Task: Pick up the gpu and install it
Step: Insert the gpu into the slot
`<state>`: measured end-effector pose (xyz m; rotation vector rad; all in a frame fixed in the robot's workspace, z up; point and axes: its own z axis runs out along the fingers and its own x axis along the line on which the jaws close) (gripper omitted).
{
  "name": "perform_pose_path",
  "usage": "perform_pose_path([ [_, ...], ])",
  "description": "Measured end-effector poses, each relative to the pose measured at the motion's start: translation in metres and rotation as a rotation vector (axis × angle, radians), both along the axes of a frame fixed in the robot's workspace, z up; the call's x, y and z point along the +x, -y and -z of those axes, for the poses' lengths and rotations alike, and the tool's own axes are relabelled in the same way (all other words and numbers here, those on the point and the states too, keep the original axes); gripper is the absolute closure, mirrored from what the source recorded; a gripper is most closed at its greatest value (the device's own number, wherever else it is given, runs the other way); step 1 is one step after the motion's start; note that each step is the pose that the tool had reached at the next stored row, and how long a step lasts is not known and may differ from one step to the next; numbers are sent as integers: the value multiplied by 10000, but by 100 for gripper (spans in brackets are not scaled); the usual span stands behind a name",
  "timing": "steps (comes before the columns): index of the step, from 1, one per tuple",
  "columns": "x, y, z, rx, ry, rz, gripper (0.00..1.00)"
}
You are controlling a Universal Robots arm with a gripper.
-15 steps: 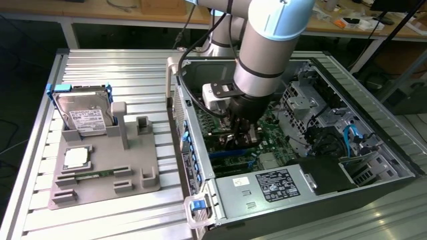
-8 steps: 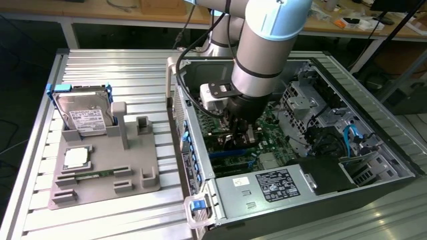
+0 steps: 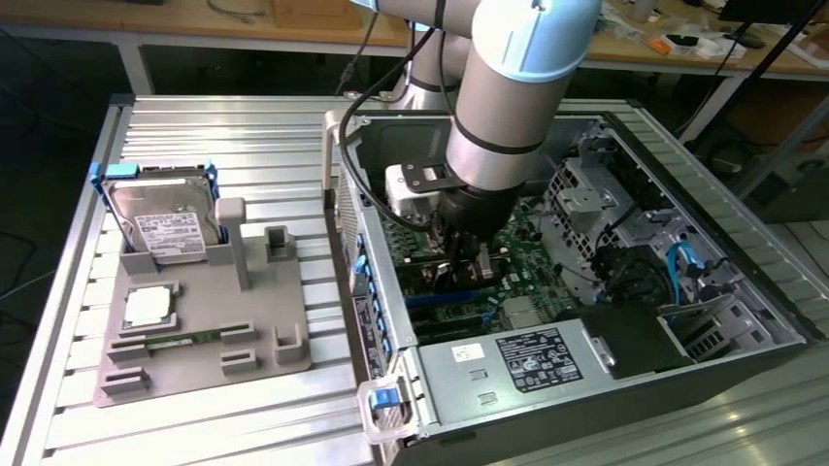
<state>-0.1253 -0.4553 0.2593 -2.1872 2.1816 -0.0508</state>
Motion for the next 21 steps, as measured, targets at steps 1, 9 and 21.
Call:
perform_pose_path([
  [1,-3,0,2,1,0,1,73],
  [9,-20,5,21,2,1,0,73],
  [21,-32,24,50,4,2,37,73],
])
